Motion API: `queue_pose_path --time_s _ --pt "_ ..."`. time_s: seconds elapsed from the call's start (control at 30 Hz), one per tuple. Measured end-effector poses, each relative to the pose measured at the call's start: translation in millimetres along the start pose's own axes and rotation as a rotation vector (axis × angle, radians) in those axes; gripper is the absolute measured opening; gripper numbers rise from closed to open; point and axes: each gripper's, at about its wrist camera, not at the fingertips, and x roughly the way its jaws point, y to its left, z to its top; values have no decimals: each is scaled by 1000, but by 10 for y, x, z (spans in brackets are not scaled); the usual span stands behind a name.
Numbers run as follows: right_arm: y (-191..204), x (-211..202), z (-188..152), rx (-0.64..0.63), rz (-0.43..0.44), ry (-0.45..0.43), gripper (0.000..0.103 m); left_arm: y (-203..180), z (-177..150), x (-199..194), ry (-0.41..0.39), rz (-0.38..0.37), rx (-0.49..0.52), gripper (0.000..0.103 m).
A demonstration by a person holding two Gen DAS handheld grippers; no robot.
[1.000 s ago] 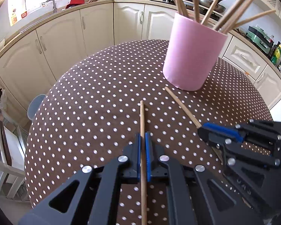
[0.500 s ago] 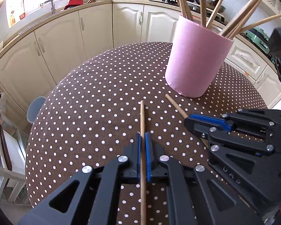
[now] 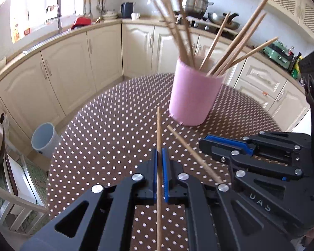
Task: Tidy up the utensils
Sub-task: 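Lift both held chopsticks upright and carry them above the pink cup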
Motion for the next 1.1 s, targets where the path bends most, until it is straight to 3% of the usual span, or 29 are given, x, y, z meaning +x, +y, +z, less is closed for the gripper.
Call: queue_pose_path --time_s 0.4,0.57,0.8,1.1 --pt "180 -759 -69 -18 14 -138 7 -224 10 -872 -145 -41 28 5" --pt "227 -801 -101 -18 -7 -117 7 -234 27 -1024 -161 -29 42 5" --pt "137 -542 -193 11 -15 -36 8 -150 38 -956 -146 -24 20 5" --pt "-35 29 -209 13 -65 68 8 110 124 -492 -87 -17 -25 5"
